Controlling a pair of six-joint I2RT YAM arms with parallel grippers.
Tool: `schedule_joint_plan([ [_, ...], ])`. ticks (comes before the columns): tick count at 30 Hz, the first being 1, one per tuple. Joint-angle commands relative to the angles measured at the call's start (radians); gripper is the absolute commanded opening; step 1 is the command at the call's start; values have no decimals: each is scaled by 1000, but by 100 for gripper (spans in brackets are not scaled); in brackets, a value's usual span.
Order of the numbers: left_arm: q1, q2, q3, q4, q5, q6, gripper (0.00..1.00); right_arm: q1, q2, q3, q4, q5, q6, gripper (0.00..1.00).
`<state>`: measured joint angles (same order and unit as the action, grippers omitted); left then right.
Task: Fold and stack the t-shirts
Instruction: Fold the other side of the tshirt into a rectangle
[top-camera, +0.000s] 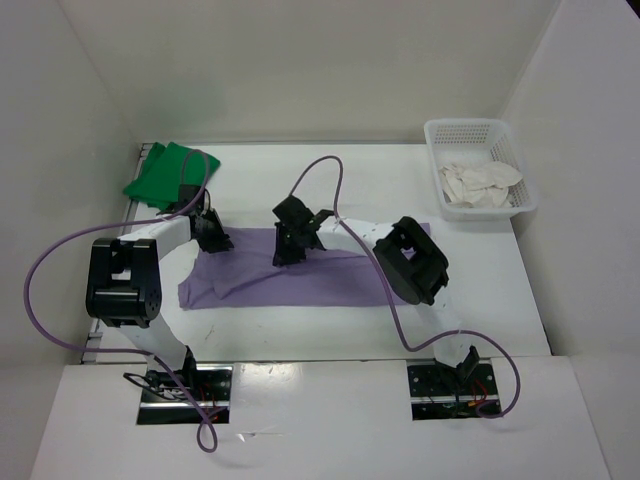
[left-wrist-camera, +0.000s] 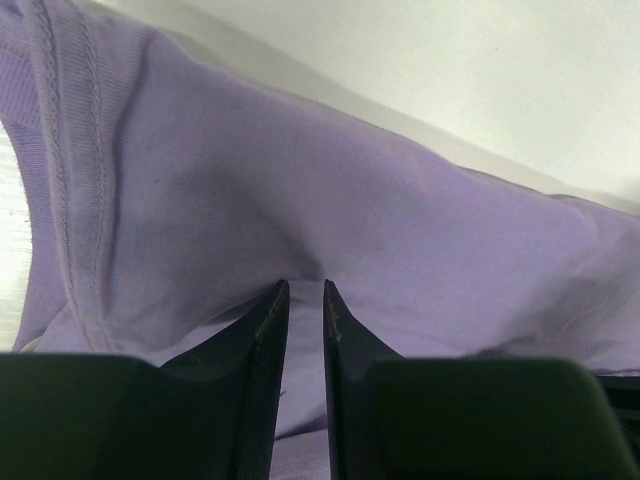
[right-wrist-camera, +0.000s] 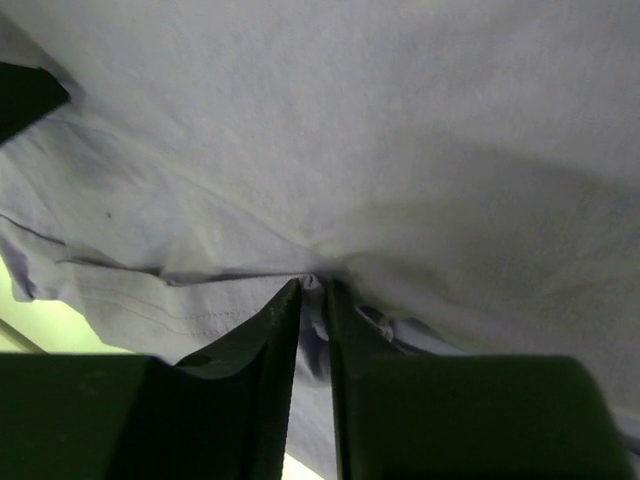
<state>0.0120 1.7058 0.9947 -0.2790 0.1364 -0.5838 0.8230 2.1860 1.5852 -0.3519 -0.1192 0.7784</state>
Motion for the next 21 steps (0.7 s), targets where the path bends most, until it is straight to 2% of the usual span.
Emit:
schedule_joint_plan([
  [1, 6, -18, -7, 24, 14, -13, 27, 18, -63, -31, -25, -27, -16, 21],
  [2, 6, -18, -7, 24, 14, -13, 27, 18, -80, -63, -16, -27, -16, 16],
  [6, 6, -18, -7, 24, 14, -13, 27, 18, -153, -128, -16, -27, -25, 5],
  [9, 6, -18, -7, 24, 14, -13, 27, 18, -222, -183, -7, -16, -25, 2],
  [19, 6, -9, -7, 24, 14, -13, 27, 27, -391, -410, 2, -16, -34, 4],
  [21, 6, -9, -7, 24, 5, -13, 27, 27, -405, -419, -18, 4, -45, 13],
])
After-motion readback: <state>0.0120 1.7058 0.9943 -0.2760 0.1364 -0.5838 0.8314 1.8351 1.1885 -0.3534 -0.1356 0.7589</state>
